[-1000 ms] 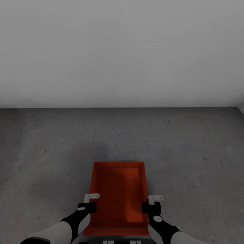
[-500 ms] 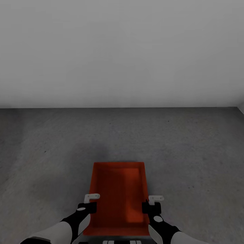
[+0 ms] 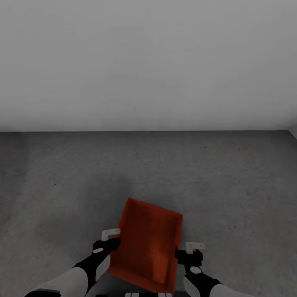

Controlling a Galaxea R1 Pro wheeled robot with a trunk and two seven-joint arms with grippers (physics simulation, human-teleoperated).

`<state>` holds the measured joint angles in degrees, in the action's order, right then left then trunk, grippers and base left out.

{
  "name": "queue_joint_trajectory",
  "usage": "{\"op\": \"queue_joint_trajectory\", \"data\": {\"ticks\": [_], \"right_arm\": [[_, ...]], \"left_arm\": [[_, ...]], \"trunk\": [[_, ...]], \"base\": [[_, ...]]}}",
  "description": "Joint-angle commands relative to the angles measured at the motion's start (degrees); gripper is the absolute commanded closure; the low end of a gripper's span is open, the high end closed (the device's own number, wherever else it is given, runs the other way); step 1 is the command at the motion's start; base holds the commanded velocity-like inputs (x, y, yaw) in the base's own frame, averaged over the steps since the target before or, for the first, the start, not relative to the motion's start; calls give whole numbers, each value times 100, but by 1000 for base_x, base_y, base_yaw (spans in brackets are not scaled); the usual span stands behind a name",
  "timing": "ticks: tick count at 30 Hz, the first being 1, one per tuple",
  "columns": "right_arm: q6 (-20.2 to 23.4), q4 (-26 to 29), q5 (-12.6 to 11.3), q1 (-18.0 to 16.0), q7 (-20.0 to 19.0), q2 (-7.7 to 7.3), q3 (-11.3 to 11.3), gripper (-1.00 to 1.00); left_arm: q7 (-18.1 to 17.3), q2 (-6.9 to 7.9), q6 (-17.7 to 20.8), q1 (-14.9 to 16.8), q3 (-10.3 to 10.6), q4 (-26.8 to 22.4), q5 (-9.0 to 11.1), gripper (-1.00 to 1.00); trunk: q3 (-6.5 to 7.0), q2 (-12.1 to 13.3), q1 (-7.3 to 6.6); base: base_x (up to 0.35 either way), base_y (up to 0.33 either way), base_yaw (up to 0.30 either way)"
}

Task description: Move the two storage containers from the living room to the garage. In the garage, place one container on the floor and stack the other container on top of it (either order is fine).

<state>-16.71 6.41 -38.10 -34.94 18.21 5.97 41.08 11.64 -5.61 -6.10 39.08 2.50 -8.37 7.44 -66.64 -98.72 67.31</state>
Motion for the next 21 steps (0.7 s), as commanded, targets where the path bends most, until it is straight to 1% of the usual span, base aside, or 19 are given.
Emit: {"op": "queue_joint_trajectory", "data": {"ticks": [1,21], "right_arm": [[-17,-1,-49,-3,23,1,49,-100],[-17,-2,-48,-3,24,0,49,-100]], "left_arm": [[15,1,-27,3,30,4,58,-100],[20,-4,-32,3,31,2,56,-100]], "trunk": [[-3,-1,0],[-3,-1,0]], "base": [[0,0,0],[0,0,0]]}}
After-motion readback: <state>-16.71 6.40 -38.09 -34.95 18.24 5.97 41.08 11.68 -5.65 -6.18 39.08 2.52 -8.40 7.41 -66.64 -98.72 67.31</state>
